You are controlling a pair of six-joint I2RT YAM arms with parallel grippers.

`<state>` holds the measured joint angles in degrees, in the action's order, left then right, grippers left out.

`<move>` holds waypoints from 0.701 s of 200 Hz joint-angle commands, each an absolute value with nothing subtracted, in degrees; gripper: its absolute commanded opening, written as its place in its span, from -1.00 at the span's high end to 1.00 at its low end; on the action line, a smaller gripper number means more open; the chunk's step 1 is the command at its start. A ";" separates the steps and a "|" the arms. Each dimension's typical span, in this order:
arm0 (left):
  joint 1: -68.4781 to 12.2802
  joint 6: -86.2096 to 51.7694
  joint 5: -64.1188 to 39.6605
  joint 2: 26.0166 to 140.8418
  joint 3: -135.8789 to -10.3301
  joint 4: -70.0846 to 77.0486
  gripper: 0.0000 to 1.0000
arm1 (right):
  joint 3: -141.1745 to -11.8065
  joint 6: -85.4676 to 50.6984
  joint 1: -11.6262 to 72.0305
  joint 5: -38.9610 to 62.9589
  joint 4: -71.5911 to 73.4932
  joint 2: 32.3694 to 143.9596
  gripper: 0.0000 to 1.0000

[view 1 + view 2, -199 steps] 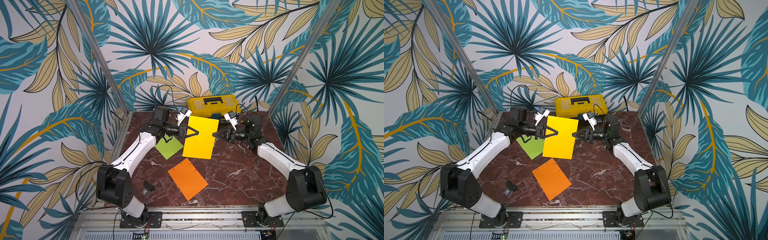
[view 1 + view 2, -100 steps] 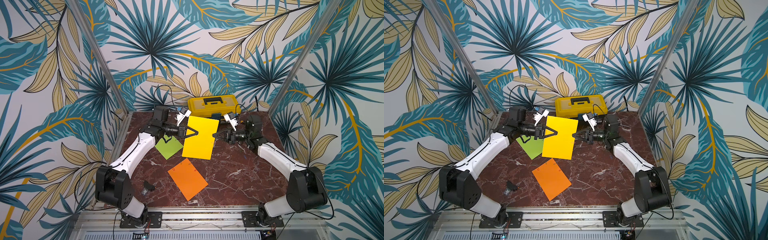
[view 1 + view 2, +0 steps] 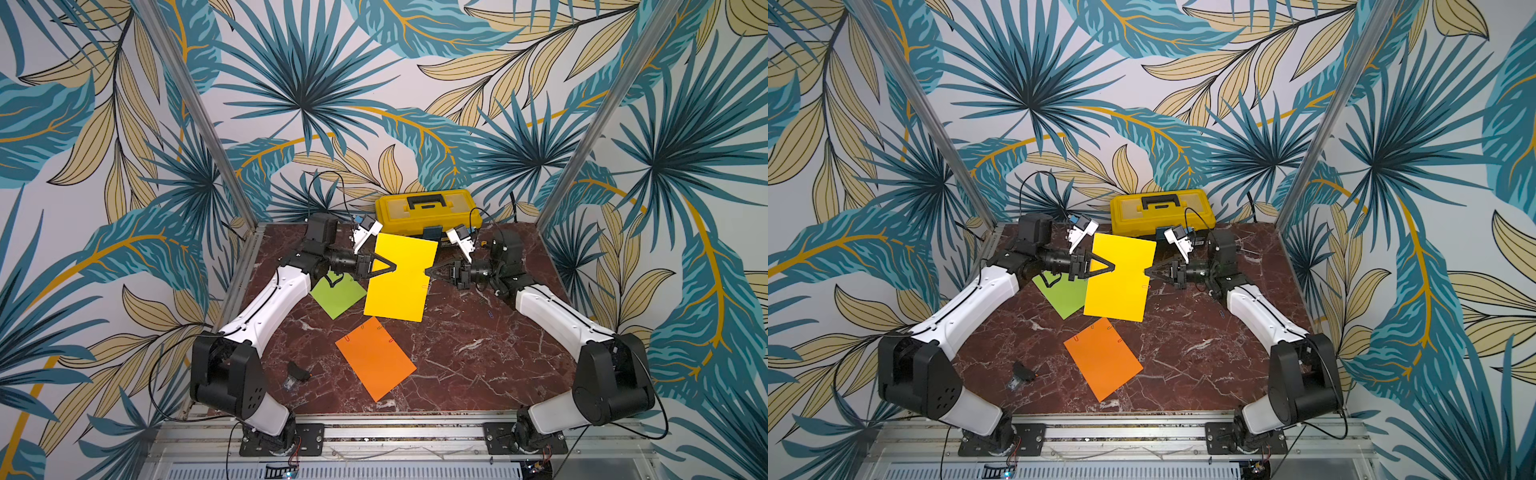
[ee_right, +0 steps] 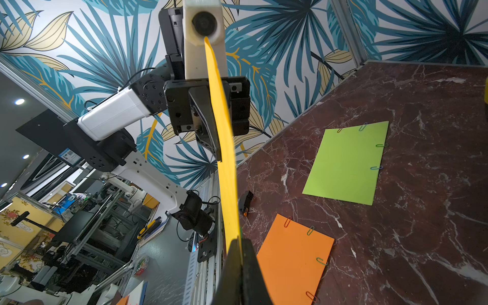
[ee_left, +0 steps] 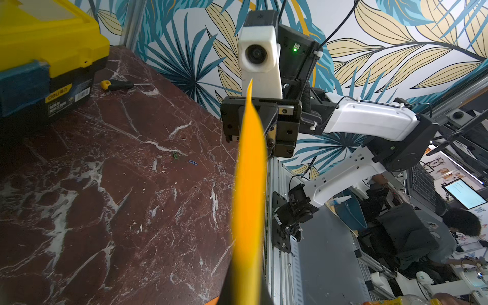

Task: Unclip the paperclips from the documents
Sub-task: Remove the paper clip from the document.

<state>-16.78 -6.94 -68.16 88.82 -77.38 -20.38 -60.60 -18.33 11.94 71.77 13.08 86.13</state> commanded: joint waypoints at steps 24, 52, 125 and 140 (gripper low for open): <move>-15.56 -5.49 -68.20 86.02 -77.09 -21.31 1.00 | -61.51 -15.66 11.69 70.92 9.32 85.26 0.90; -15.30 -5.23 -68.26 85.62 -77.02 -21.81 1.00 | -61.60 -15.36 11.59 70.58 9.06 85.32 0.90; -15.07 -4.90 -68.38 85.35 -76.93 -22.32 1.00 | -61.62 -15.27 11.07 69.87 8.84 85.27 0.90; -15.09 -4.85 -68.33 85.30 -76.92 -22.32 1.00 | -61.64 -15.31 10.99 69.79 8.79 85.26 0.90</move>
